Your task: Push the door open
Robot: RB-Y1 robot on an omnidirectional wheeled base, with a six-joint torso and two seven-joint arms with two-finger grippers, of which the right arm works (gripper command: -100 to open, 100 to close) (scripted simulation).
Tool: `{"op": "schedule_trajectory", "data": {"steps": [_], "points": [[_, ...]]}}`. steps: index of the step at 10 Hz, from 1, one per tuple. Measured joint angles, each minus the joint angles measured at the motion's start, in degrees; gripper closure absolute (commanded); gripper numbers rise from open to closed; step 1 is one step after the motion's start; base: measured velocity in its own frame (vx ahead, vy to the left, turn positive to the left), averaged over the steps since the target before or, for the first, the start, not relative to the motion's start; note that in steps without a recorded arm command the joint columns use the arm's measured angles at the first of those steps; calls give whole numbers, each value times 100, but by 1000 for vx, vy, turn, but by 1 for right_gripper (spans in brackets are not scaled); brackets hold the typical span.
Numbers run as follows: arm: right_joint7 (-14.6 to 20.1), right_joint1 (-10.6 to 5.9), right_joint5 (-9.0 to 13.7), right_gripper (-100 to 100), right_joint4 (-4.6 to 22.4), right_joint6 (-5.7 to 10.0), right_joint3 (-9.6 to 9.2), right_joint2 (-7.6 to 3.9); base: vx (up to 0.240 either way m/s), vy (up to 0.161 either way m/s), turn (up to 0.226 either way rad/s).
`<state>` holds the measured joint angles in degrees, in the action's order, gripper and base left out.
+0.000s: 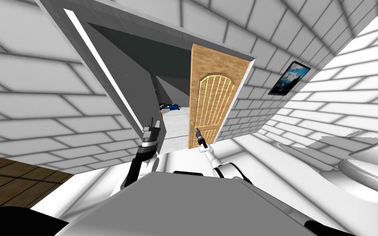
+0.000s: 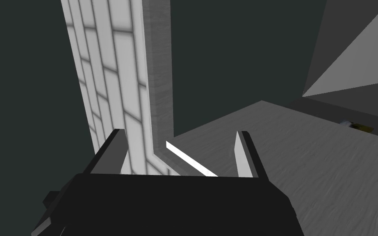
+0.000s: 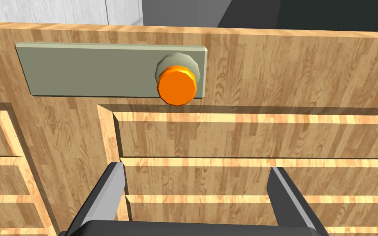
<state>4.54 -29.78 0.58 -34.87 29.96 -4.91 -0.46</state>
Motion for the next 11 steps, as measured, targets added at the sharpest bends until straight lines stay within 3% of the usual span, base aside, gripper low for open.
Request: {"op": "schedule_trajectory", "data": {"steps": [3, 5, 6, 8, 11], "points": [[28, -215, -12, -100, 386, 59, -5, 42, 49, -33, 27], [46, -283, -24, -100, 488, 37, -19, 65, 64, 3, 20], [56, -134, -41, -100, 230, -65, -50, -27, 135, 39, 8], [38, -284, -16, -100, 493, 28, 3, -103, 191, 49, 24], [19, -285, -3, -100, 537, 77, 37, -153, 203, 52, 24]]}}
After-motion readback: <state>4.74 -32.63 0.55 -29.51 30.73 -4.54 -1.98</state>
